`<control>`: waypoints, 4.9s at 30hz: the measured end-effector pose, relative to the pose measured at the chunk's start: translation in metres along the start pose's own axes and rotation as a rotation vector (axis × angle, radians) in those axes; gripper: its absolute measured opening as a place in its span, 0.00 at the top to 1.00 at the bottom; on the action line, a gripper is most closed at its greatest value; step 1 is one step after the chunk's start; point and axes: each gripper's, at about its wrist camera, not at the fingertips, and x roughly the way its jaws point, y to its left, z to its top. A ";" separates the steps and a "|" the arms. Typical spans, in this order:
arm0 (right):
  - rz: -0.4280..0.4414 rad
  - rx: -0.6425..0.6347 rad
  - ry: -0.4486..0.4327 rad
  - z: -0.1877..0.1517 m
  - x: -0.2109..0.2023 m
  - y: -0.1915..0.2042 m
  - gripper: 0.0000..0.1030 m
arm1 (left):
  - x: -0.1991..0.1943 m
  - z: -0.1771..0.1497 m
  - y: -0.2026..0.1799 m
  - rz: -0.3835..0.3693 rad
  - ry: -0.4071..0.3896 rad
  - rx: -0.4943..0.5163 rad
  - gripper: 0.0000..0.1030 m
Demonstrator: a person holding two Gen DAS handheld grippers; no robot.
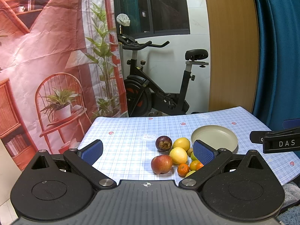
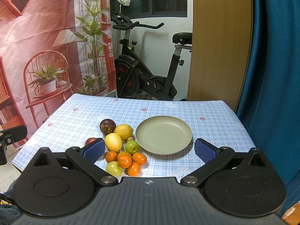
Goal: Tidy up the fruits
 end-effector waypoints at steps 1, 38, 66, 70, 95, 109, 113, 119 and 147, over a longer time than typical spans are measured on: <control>0.000 0.000 0.000 0.000 0.000 0.000 0.00 | 0.000 0.000 0.000 0.000 0.000 0.000 0.00; 0.063 -0.017 -0.198 0.039 0.011 -0.019 0.00 | 0.035 0.029 0.005 0.039 -0.130 0.036 0.00; 0.092 0.046 -0.159 0.008 0.147 -0.022 0.06 | 0.153 0.008 0.039 -0.080 -0.061 -0.188 0.06; 0.066 0.030 -0.139 -0.011 0.148 -0.020 0.06 | 0.158 -0.005 0.043 -0.105 -0.050 -0.176 0.06; 0.285 -0.075 -0.022 -0.013 0.211 0.038 0.25 | 0.195 -0.007 0.079 -0.143 -0.092 -0.093 0.28; 0.374 -0.200 0.055 -0.036 0.228 0.068 0.49 | 0.255 -0.045 0.092 -0.253 0.196 -0.166 0.43; 0.374 -0.203 0.080 -0.041 0.232 0.069 0.55 | 0.272 -0.051 0.080 -0.305 0.254 -0.164 0.43; 0.387 -0.201 0.095 -0.043 0.229 0.067 0.55 | 0.289 -0.064 0.062 -0.355 0.334 -0.179 0.43; 0.505 -0.360 0.172 -0.065 0.241 0.092 0.37 | 0.255 -0.086 0.052 -0.484 0.392 -0.096 0.34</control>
